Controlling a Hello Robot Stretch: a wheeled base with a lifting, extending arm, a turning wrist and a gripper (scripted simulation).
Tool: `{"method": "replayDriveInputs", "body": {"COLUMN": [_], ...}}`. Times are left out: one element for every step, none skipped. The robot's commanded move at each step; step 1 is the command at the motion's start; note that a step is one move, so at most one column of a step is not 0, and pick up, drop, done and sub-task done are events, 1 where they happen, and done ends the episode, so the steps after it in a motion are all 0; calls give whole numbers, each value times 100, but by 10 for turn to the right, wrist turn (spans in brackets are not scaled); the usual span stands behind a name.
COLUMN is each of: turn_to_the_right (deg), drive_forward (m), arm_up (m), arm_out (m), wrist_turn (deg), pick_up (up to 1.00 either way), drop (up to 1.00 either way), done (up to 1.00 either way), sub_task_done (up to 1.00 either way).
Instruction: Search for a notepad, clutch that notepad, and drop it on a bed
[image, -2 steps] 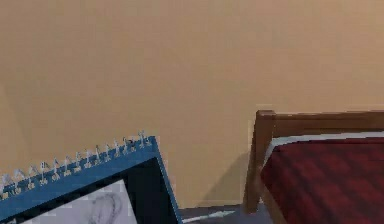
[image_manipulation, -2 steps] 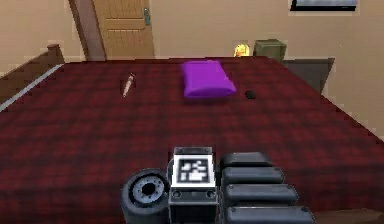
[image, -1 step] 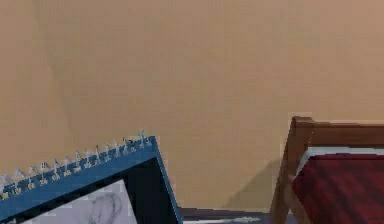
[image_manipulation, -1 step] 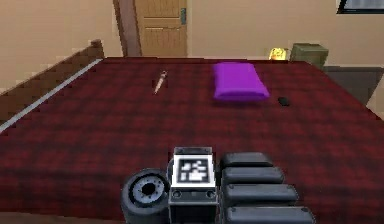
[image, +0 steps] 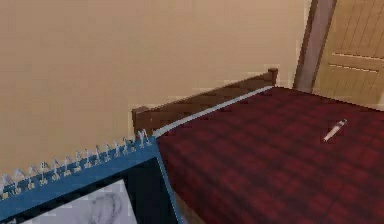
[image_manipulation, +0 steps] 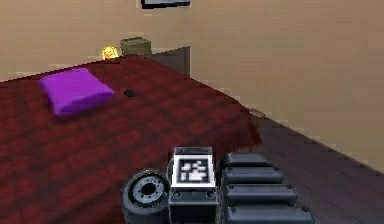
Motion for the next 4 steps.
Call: {"method": "replayDriveInputs", "body": {"turn_to_the_right": [390,0,-450,-450], "drive_forward": [0,30,0,0], "arm_up": [0,0,0,0], "arm_out": [0,0,0,0], "wrist_turn": [0,0,0,0], "pick_up": [0,0,0,0], "drop": [0,0,0,0], "done": [0,0,0,0], "sub_task_done": [0,0,0,0]}}
